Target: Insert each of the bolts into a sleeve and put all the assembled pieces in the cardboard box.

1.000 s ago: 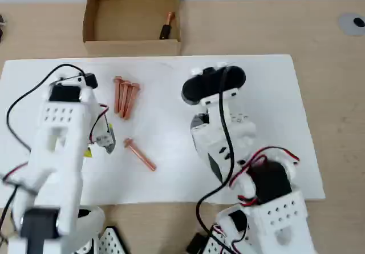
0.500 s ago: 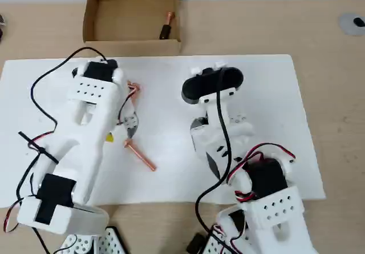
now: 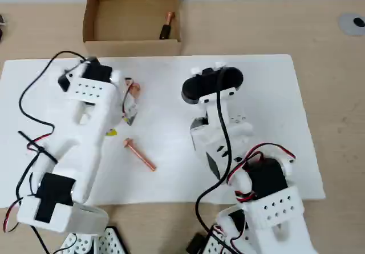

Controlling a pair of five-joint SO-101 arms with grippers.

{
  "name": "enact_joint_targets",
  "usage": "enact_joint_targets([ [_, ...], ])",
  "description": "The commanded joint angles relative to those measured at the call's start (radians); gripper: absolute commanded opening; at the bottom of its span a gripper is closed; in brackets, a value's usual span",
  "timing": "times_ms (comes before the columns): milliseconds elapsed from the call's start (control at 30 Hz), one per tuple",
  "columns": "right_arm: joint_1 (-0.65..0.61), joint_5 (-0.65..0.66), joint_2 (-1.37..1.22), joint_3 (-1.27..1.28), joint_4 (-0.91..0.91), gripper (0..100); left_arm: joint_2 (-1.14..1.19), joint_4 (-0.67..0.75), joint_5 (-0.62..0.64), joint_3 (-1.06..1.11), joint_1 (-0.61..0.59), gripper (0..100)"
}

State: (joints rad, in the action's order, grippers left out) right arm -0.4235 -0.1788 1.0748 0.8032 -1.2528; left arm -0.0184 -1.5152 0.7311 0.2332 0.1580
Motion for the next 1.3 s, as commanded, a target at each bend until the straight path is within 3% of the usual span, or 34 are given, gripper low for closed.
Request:
enact_joint_targets([
  [0, 0.008, -0.006, -0.001, 0.001, -0.003, 1.1, 0.028, 0.021, 0.032, 0.014, 0.037, 15],
  [500, 0.008, -0.005, -0.002, 0.002, -0.003, 1.1, 0.318, -0.009, 0.043, -0.094, 0.020, 19],
  [1267, 0.007, -0.003, -0.002, -0.004, -0.002, 1.1, 0.415, -0.078, 0.025, -0.094, 0.031, 19],
])
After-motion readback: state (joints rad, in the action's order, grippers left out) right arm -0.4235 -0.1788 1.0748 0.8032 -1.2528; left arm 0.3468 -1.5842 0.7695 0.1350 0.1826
